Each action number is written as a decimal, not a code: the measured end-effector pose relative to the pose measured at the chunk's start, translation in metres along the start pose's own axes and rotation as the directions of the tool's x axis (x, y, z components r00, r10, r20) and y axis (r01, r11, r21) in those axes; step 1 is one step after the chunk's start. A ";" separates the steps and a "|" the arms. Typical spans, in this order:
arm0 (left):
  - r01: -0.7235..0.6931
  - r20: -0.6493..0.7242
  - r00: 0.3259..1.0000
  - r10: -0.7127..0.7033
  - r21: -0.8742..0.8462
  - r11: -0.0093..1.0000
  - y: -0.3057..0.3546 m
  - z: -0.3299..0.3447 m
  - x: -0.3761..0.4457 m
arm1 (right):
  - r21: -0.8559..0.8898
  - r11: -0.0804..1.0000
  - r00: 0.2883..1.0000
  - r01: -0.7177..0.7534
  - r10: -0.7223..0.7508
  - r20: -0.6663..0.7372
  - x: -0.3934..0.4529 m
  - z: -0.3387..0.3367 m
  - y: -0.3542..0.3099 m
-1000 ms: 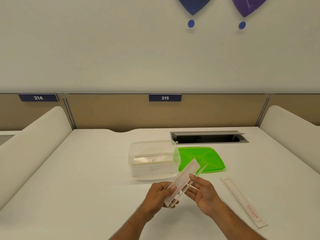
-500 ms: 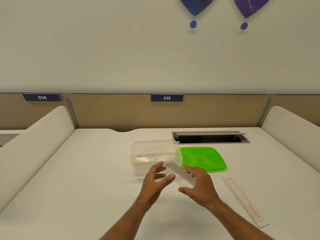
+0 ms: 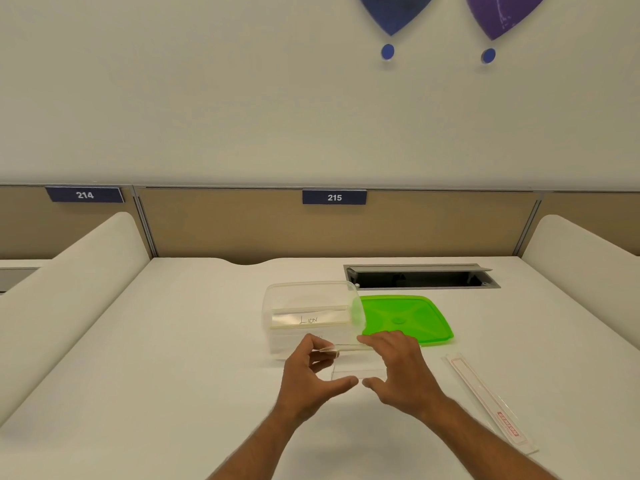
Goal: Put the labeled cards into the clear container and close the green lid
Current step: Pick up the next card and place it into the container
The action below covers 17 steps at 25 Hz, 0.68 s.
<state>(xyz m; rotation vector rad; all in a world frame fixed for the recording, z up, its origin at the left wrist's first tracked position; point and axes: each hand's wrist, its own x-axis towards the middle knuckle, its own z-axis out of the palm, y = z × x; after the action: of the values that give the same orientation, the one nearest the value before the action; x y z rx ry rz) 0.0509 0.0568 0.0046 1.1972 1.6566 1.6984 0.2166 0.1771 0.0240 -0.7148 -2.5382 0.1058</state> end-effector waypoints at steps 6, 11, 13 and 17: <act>-0.351 -0.138 0.915 0.379 0.194 0.916 0.006 0.011 -0.003 | 0.368 0.895 0.948 -0.251 0.304 -0.093 0.004 -0.005 -0.010; -0.479 -0.113 0.821 0.560 0.399 0.782 0.002 0.011 -0.001 | 0.782 -0.064 0.542 -0.620 0.687 0.485 0.017 -0.017 -0.027; -0.495 -0.064 0.805 0.590 0.477 0.727 0.005 0.011 -0.002 | 0.721 -0.251 0.516 -0.646 0.552 0.655 0.017 -0.021 -0.034; -0.534 0.025 0.744 0.668 0.623 0.571 0.004 0.009 -0.002 | 0.756 -0.241 0.601 -0.608 0.482 0.637 0.018 -0.021 -0.041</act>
<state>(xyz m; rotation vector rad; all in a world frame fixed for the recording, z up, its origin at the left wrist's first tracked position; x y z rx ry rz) 0.0607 0.0594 0.0064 2.1750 2.1844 1.7592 0.1941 0.1501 0.0584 -1.1123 -1.1977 2.0391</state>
